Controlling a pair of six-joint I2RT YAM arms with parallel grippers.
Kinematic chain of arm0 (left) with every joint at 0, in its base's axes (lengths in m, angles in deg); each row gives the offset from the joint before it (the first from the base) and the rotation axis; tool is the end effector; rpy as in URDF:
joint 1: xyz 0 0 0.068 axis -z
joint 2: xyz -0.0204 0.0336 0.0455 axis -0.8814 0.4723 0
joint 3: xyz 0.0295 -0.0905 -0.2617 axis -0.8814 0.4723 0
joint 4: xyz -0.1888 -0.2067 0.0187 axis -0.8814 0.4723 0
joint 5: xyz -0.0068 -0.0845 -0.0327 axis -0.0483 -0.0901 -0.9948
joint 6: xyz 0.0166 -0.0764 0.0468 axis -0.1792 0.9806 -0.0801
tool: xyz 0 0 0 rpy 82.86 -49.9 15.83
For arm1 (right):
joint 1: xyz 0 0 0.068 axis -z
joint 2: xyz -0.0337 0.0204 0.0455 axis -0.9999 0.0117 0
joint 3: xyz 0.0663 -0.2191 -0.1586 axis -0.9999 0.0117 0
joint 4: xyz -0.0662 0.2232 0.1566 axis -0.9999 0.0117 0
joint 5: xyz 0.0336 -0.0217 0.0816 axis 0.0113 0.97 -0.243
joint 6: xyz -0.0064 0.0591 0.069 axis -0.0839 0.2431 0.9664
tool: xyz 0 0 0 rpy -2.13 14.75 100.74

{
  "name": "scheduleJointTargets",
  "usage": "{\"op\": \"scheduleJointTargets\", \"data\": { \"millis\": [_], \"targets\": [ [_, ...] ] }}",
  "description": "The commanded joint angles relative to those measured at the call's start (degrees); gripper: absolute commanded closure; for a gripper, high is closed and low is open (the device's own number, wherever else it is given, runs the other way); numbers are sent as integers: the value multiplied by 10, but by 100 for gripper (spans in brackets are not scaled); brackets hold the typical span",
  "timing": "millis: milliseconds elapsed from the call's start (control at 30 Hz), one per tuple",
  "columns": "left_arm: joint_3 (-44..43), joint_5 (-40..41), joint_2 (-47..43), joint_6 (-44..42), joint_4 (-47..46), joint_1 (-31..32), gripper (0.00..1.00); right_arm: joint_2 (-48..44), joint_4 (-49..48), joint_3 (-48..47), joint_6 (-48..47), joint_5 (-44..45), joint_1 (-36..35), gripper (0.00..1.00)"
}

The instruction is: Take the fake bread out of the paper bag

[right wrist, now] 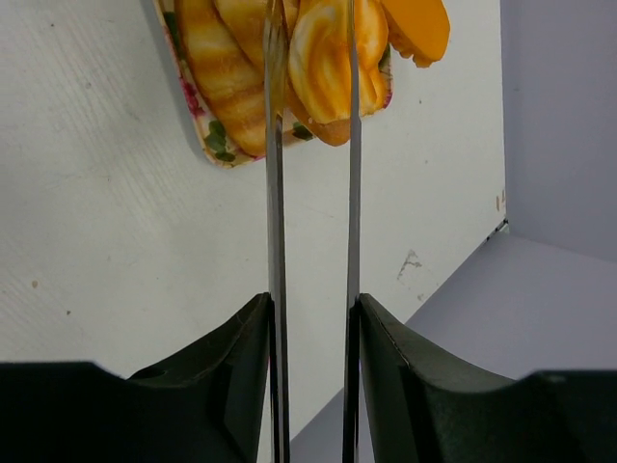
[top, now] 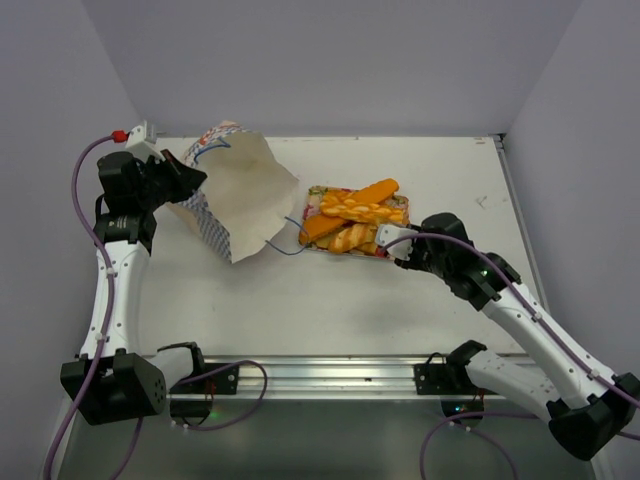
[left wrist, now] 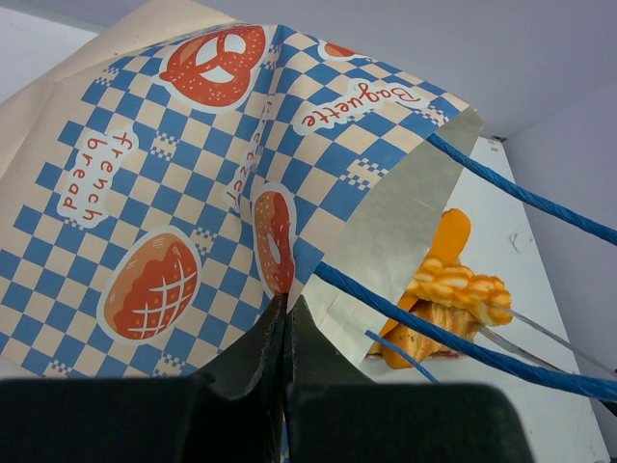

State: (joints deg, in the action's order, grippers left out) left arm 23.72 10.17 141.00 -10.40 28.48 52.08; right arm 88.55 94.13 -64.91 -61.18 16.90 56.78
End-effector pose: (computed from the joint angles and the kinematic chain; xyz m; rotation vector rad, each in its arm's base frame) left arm 0.3131 0.0145 0.3641 -0.2543 1.8992 -0.6576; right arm 0.2089 0.1134 0.2794 -1.4455 1.8070 -0.3962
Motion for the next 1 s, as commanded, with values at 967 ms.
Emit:
{"op": "scheduleJointTargets", "data": {
  "millis": [967],
  "targets": [
    [-100,-176,70,74,-45,-7,100,89,49,-223,177,-179,17,60]
  ]
}}
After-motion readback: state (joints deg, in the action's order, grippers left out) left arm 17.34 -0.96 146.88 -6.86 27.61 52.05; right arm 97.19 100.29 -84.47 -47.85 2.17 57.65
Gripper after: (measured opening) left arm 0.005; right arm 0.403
